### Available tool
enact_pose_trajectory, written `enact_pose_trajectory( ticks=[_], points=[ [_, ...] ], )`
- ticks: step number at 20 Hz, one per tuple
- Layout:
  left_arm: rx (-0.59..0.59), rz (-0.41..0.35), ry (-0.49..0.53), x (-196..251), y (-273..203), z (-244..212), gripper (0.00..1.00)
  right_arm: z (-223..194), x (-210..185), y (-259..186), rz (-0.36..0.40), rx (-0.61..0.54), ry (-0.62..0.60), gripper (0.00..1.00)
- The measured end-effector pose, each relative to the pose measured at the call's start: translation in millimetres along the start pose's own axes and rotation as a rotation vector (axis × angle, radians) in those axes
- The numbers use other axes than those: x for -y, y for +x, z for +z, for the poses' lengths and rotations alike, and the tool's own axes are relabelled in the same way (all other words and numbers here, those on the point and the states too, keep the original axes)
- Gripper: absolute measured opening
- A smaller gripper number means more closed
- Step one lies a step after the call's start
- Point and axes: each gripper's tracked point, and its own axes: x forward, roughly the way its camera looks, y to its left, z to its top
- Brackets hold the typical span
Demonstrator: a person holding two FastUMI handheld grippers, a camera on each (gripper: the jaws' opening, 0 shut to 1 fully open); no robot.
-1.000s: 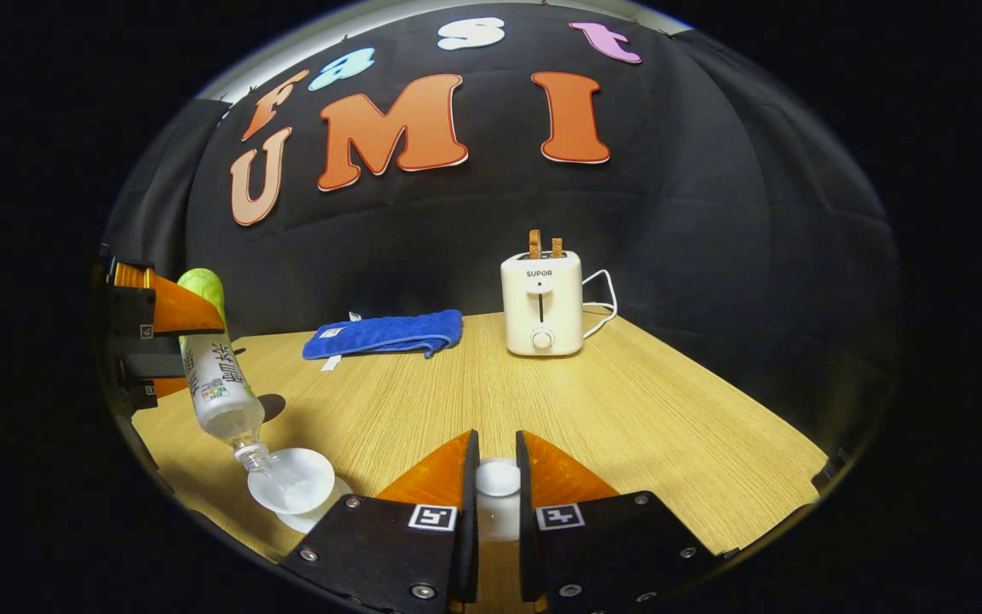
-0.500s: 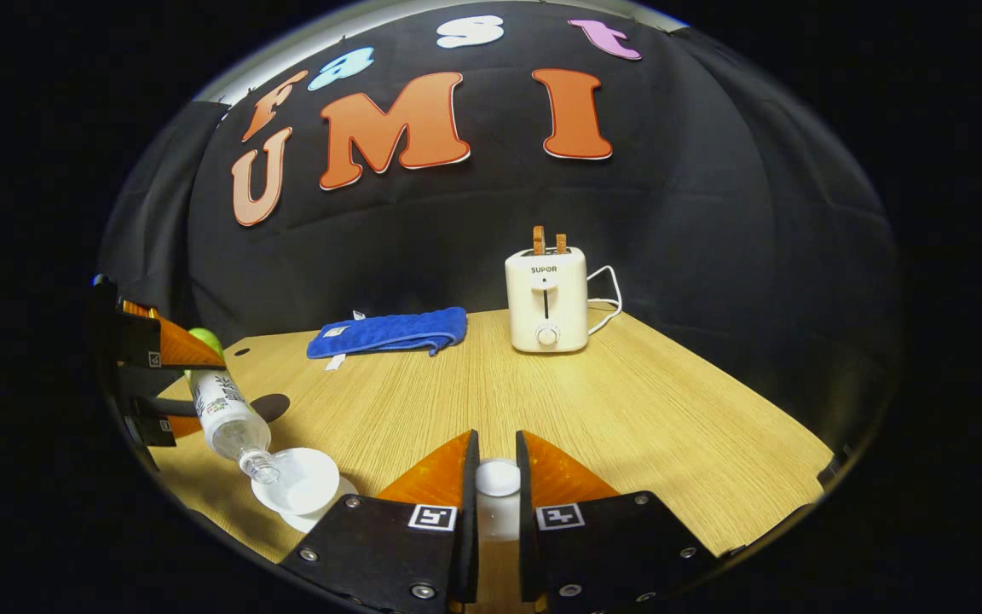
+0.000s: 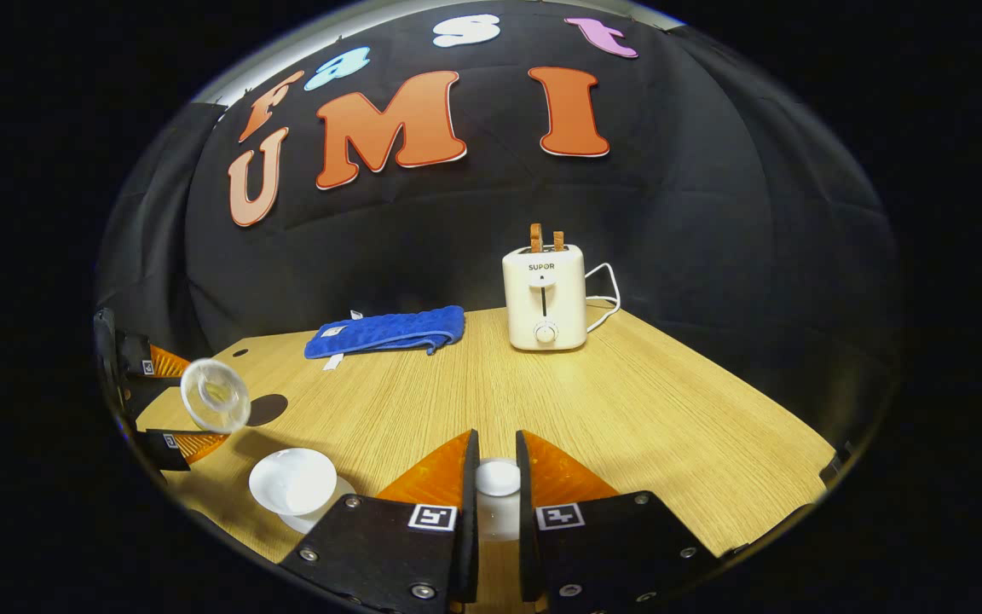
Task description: Open the teacup lid with one hand, grasp the water bottle and pour water into the teacup with the other hand; after pouring, place the water bottle on the coaster and then close the teacup lid.
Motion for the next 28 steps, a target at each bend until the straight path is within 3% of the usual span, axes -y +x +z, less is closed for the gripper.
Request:
enact_pose_trajectory(
  ticks=[3, 6, 10, 17, 22, 28],
  points=[
    [0.032, 0.092, -0.275, -29, 0, -3, 0.65, -3, -5, 1, 0.009, -0.006, -0.004, 0.19],
    [0.036, 0.171, -0.435, -60, 5, -23, 0.65, -5, -9, 3, 0.014, -0.014, -0.014, 0.19],
    [0.066, 0.206, -0.630, -86, 11, -39, 0.65, -10, -15, 5, 0.022, -0.026, -0.028, 0.19],
    [0.122, 0.193, -0.834, -100, 26, -51, 0.65, -14, -16, 8, 0.023, -0.036, -0.032, 0.20],
    [0.107, 0.184, -0.904, -92, 58, -62, 0.65, -17, -15, 10, 0.022, -0.047, -0.029, 0.19],
    [0.129, 0.190, -0.960, -90, 64, -71, 0.67, -21, -11, 13, 0.014, -0.057, -0.021, 0.20]
  ],
)
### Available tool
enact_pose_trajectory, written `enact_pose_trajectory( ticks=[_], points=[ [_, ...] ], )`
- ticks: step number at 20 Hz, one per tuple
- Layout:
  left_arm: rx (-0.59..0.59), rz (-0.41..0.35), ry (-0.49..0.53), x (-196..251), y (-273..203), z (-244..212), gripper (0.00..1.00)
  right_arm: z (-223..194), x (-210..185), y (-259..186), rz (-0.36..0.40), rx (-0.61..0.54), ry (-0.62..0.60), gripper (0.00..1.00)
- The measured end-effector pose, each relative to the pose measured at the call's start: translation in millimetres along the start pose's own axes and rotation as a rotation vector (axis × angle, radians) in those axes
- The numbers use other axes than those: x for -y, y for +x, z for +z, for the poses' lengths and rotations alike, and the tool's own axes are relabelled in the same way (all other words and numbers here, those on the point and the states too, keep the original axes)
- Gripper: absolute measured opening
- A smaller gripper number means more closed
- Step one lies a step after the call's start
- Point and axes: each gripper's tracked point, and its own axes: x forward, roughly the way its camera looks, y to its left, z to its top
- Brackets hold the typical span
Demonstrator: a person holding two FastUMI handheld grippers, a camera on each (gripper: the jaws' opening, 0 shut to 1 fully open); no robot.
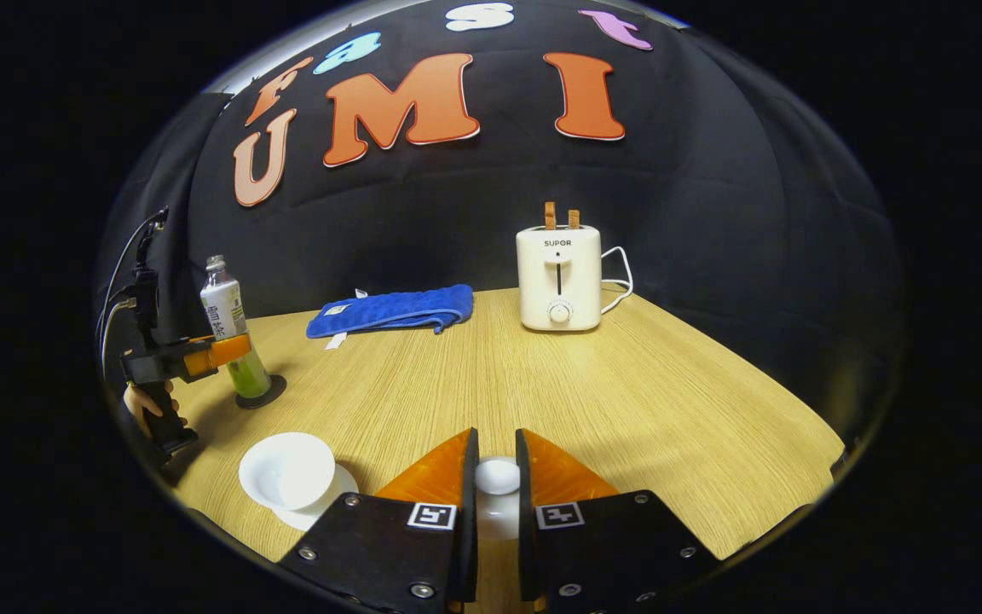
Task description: Open the teacup lid with one hand, grasp the water bottle and pour water into the teacup with the other hand; after pouring, place the water bottle on the coaster and then close the teacup lid.
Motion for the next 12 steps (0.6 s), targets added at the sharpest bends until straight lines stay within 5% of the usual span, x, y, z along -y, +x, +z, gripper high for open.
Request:
enact_pose_trajectory(
  ticks=[12],
  points=[
    [0.017, 0.029, -0.057, -6, 8, -11, 0.71, -1, -4, 2, 0.008, 0.001, -0.004, 0.19]
  ],
)
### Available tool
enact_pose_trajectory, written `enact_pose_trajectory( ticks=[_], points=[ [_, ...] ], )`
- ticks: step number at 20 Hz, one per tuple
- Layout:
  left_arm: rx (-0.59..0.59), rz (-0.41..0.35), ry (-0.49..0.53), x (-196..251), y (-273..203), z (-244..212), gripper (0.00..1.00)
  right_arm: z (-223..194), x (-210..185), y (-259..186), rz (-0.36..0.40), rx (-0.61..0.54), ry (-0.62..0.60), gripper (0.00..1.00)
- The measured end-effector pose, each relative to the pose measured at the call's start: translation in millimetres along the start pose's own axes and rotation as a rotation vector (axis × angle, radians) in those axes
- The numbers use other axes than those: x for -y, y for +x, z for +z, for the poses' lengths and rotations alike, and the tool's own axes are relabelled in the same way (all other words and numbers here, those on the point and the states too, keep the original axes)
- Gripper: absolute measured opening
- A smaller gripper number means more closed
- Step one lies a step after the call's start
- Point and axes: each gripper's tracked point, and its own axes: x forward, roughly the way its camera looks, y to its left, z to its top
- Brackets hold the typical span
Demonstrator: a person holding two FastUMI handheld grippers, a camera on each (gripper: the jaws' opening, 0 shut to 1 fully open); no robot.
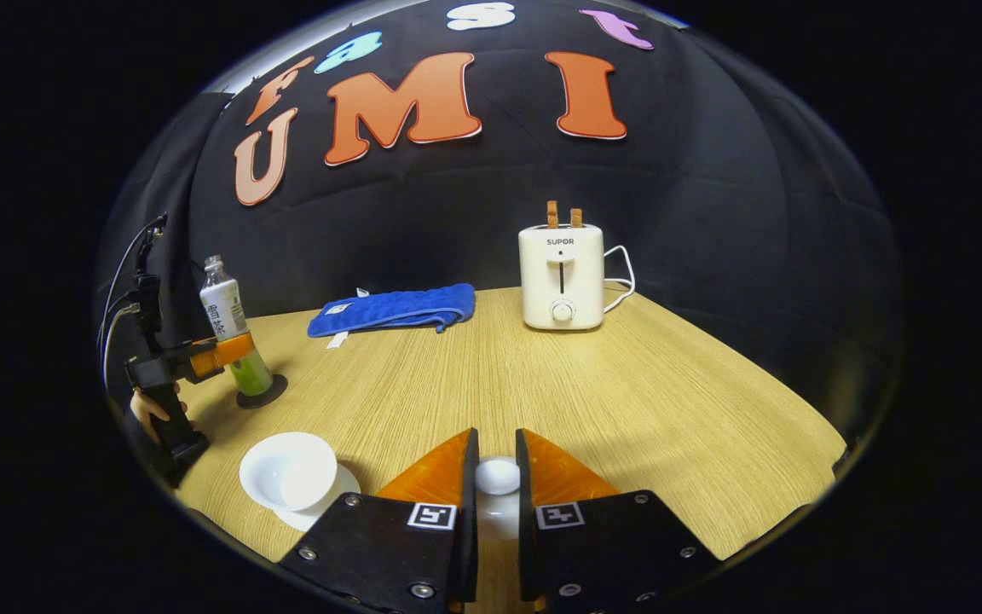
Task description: Open the teacup lid with one hand, grasp the water bottle and pour water into the teacup with the other hand; after pouring, place the water bottle on the coaster and then close the teacup lid.
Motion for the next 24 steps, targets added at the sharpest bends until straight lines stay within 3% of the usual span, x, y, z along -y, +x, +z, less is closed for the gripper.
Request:
enact_pose_trajectory(
  ticks=[5, 9, 16, 24],
  points=[
    [-0.001, 0.004, 0.001, 0, -2, -5, 0.79, 1, 1, -1, -0.003, 0.004, 0.001, 0.19],
    [0.014, 0.018, 0.023, 0, -8, -4, 0.94, 4, 2, -2, -0.006, 0.014, 0.006, 0.19],
    [0.099, 0.066, 0.009, 3, -48, 7, 0.95, 21, -11, -9, 0.010, 0.080, 0.004, 0.20],
    [0.159, 0.081, 0.001, 4, -89, 12, 0.96, 30, -76, -19, 0.119, 0.141, -0.031, 0.19]
  ],
)
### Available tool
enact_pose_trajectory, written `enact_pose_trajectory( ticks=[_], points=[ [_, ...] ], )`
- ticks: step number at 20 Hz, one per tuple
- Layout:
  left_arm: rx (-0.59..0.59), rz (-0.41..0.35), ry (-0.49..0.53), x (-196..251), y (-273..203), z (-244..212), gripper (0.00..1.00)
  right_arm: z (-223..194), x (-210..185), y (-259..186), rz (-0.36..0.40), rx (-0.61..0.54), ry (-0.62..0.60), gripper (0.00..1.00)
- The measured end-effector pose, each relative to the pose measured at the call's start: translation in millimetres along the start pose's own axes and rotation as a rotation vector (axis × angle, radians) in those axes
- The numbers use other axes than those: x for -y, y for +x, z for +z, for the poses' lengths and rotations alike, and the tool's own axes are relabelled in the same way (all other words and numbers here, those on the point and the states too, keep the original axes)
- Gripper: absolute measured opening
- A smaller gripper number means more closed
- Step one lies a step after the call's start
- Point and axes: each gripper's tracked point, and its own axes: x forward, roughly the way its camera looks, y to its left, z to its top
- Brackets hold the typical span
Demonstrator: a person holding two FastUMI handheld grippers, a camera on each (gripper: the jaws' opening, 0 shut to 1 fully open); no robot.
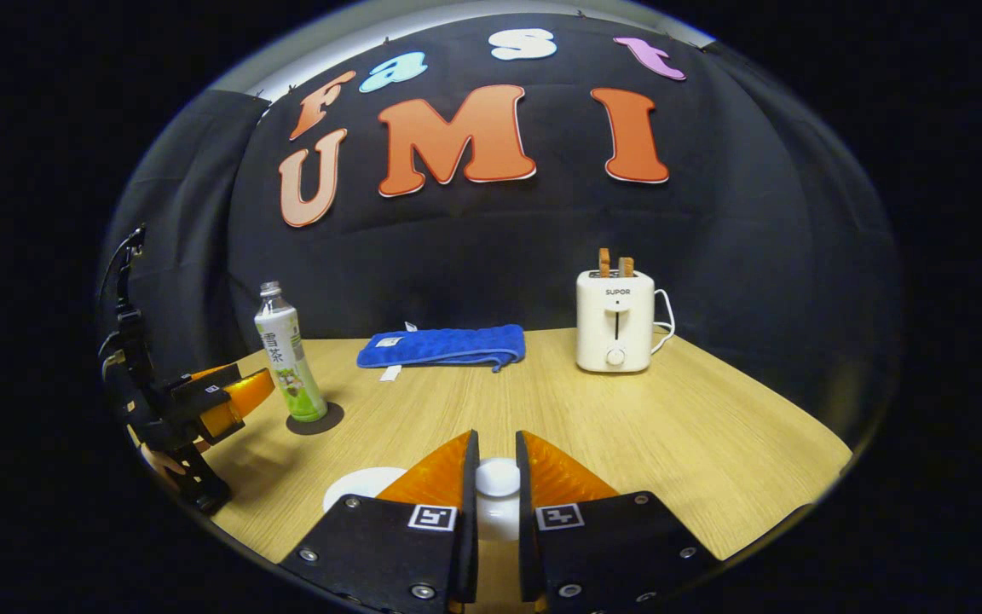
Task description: Open the teacup lid with one hand, grasp the water bottle and pour water into the teacup with the other hand; after pouring, place the water bottle on the coaster and then close the teacup lid.
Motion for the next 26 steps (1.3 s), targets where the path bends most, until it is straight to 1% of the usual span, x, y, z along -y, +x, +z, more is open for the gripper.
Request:
enact_pose_trajectory(
  ticks=[2, 3, 5, 8, 9, 10, 12, 13, 20, 24, 25, 26],
  points=[
    [0.009, 0.010, 0.000, -5, -9, 0, 0.94, -2, -13, 3, 0.025, -0.001, 0.003, 0.19],
    [0.013, 0.012, 0.007, -7, -13, 0, 0.96, 1, -18, 3, 0.034, 0.010, 0.002, 0.19],
    [0.020, 0.023, 0.023, -12, -18, -1, 0.96, 1, -28, 5, 0.050, 0.019, -0.005, 0.19],
    [0.037, 0.040, 0.019, -16, -25, 0, 0.96, -4, -43, 8, 0.074, 0.012, -0.014, 0.19],
    [0.041, 0.042, 0.021, -16, -25, -2, 0.94, -5, -48, 8, 0.081, 0.011, -0.019, 0.19],
    [0.037, 0.035, 0.022, -13, -25, -3, 0.96, -7, -53, 9, 0.089, 0.007, -0.027, 0.19],
    [0.041, 0.033, 0.018, -14, -26, -2, 0.94, -12, -58, 10, 0.095, -0.003, -0.040, 0.19],
    [0.045, 0.031, 0.014, -14, -26, -2, 0.96, -13, -60, 10, 0.097, -0.004, -0.044, 0.19],
    [0.043, 0.038, 0.019, -13, -26, -3, 0.96, -22, -67, 10, 0.099, -0.011, -0.078, 0.20],
    [0.043, 0.041, 0.019, -13, -28, -3, 0.96, -27, -68, 11, 0.097, -0.019, -0.079, 0.23],
    [0.042, 0.042, 0.019, -13, -28, -4, 0.96, -26, -68, 12, 0.096, -0.014, -0.078, 0.26],
    [0.042, 0.043, 0.019, -13, -27, -3, 0.96, -25, -68, 12, 0.093, -0.011, -0.075, 0.27]
  ],
)
